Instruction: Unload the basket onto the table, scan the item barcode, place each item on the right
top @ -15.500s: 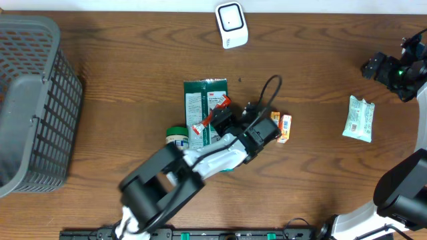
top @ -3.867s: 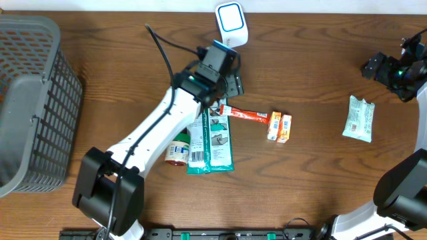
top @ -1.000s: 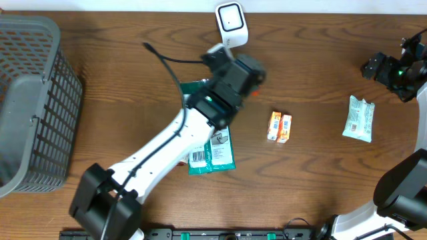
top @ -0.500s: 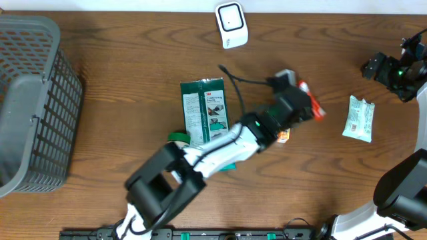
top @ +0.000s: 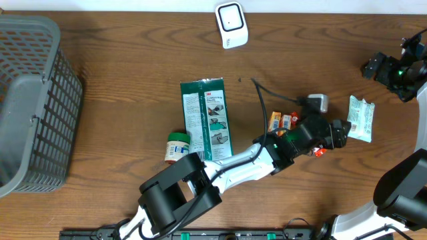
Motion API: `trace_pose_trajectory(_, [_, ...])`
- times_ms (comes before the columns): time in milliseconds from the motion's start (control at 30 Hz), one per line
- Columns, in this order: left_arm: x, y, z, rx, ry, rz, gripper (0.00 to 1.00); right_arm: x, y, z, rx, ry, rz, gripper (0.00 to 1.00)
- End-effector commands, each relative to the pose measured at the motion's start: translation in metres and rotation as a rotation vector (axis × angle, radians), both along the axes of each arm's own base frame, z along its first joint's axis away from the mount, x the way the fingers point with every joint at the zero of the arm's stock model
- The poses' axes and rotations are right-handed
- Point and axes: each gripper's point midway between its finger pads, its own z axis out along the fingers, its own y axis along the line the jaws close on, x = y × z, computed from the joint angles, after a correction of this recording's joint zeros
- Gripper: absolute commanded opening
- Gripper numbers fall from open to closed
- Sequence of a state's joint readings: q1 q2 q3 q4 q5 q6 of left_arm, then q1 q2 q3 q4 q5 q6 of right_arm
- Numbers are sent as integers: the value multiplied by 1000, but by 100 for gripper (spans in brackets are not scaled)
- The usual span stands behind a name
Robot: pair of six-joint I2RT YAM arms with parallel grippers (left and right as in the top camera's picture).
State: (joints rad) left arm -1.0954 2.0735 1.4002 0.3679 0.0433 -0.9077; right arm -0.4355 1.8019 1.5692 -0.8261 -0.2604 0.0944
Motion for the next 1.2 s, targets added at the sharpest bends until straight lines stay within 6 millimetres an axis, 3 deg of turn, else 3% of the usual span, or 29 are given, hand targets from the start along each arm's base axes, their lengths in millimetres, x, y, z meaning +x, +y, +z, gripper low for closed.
trace_pose_trajectory(0, [1, -1, 17, 69, -176, -67, 79, -1, -1, -2, -5, 4, 6, 99])
trace_pose_trajectory(100, [5, 9, 42, 82, -221, -69, 80, -1, -1, -2, -5, 4, 5, 99])
trace_pose_trajectory(233, [19, 42, 80, 123, -255, -26, 80, -1, -1, -2, -5, 4, 5, 99])
trace_pose_trajectory(400, [46, 125, 119, 240, -227, 134, 80, -1, -1, -2, -5, 4, 5, 99])
trace_pose_trajectory(533, [66, 212, 139, 376, -211, 274, 80, -1, -1, -2, -5, 4, 5, 99])
trace_pose_trajectory(700, [77, 316, 134, 516, -85, 436, 80, -1, -1, -2, -5, 4, 5, 99])
trace_pose_trajectory(733, [78, 348, 128, 561, -31, 488, 80, -1, -1, -2, -5, 4, 5, 99])
trace_pose_trajectory(833, [78, 387, 118, 618, 47, 553, 80, -1, -1, -2, -5, 4, 5, 99])
trace_pose_trajectory(933, [74, 412, 106, 667, 116, 589, 82, -1, -1, -2, -5, 4, 5, 99])
trace_pose_trajectory(967, [73, 417, 104, 675, 128, 595, 90, -1, -1, -2, -5, 4, 5, 99])
trace_pose_trajectory(1000, [72, 421, 102, 682, 140, 601, 90, -1, -1, -2, -5, 4, 6, 99])
trace_pose_trajectory(1167, [70, 426, 100, 694, 157, 607, 90, -1, -1, -2, -5, 4, 5, 99])
